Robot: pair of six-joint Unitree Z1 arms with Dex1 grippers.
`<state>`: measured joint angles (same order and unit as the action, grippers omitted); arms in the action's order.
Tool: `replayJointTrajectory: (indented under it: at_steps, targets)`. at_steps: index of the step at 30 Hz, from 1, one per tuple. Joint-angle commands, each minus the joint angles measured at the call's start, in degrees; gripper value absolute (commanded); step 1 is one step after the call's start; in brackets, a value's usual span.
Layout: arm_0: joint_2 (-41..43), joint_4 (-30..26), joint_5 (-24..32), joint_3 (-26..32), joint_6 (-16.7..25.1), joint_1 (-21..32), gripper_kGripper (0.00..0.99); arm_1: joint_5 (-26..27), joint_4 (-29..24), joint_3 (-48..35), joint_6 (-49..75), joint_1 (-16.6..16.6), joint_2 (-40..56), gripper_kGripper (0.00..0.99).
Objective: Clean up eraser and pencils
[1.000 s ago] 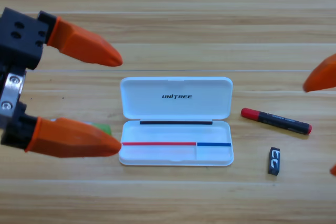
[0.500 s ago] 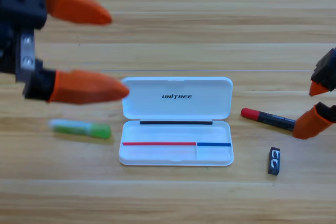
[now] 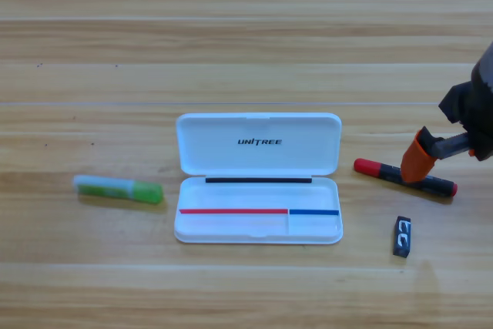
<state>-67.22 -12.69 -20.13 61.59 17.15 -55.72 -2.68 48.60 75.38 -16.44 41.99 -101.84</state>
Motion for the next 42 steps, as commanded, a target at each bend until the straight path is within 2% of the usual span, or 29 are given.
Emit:
replayJointTrajectory:
  at_steps: [1, 5, 7, 9, 13, 14, 17, 22, 26, 29, 32, 37, 40, 42]
  targets:
    - [-1.34, 0.74, 0.53, 1.17, 6.84, 2.37, 0.937, 0.49, 0.44, -0.23, -8.52, -1.30, -6.70, 0.963]
    - [-6.96, -5.06, 0.09, 7.41, 11.59, 3.95, 0.939, 0.93, 0.36, 0.03, -13.17, -1.30, -10.04, 0.962]
    - [-10.57, -8.93, -0.44, 10.66, 16.33, 4.30, 0.943, 1.63, 0.36, 0.30, -14.14, -1.21, -11.54, 0.946]
    - [-11.97, -9.72, -1.23, 11.01, 22.31, 4.65, 0.943, 2.16, 0.36, 0.30, -15.99, -1.04, -12.77, 0.920]
    - [-15.66, -10.16, -1.23, 9.08, 33.21, 8.52, 0.942, 3.74, 0.27, 0.56, -20.38, -0.68, -14.61, 0.891]
    - [-16.98, -10.16, -0.62, 9.08, 34.79, 10.54, 0.940, 3.92, 0.27, 0.74, -21.00, -0.60, -14.97, 0.888]
    - [-18.74, -10.16, 6.33, 9.16, 39.98, 18.45, 0.933, 4.27, -0.26, 1.00, -22.93, -0.16, -15.76, 0.811]
    - [-21.29, -10.51, 13.36, 7.58, 47.80, 28.03, 0.919, 5.15, -0.35, 2.23, -25.65, 0.46, -17.51, 0.810]
    - [-21.20, -12.80, 18.02, 4.16, 53.95, 33.22, 0.917, 4.09, -0.43, 3.11, -26.97, 0.55, -19.98, 0.808]
    - [-20.32, -13.24, 18.98, -1.56, 57.91, 34.45, 0.919, 3.56, -0.43, 3.55, -27.76, 0.55, -21.65, 0.796]
    - [-18.74, -13.41, 19.95, -6.74, 60.10, 34.54, 0.920, 3.56, -0.61, 3.55, -27.85, 0.55, -22.61, 0.568]
    - [-18.74, -16.84, 22.15, -8.68, 63.71, 35.06, 0.919, 4.88, -1.93, 3.20, -27.41, 0.55, -23.14, 0.144]
    - [-18.65, -16.84, 24.08, -10.17, 65.03, 34.98, 0.920, 7.17, -1.84, 2.58, -26.27, 0.63, -22.88, 0.012]
    - [-18.39, -16.93, 25.58, -10.79, 65.73, 34.98, 0.920, 7.34, -1.84, 2.14, -25.74, 0.72, -22.52, 0.000]
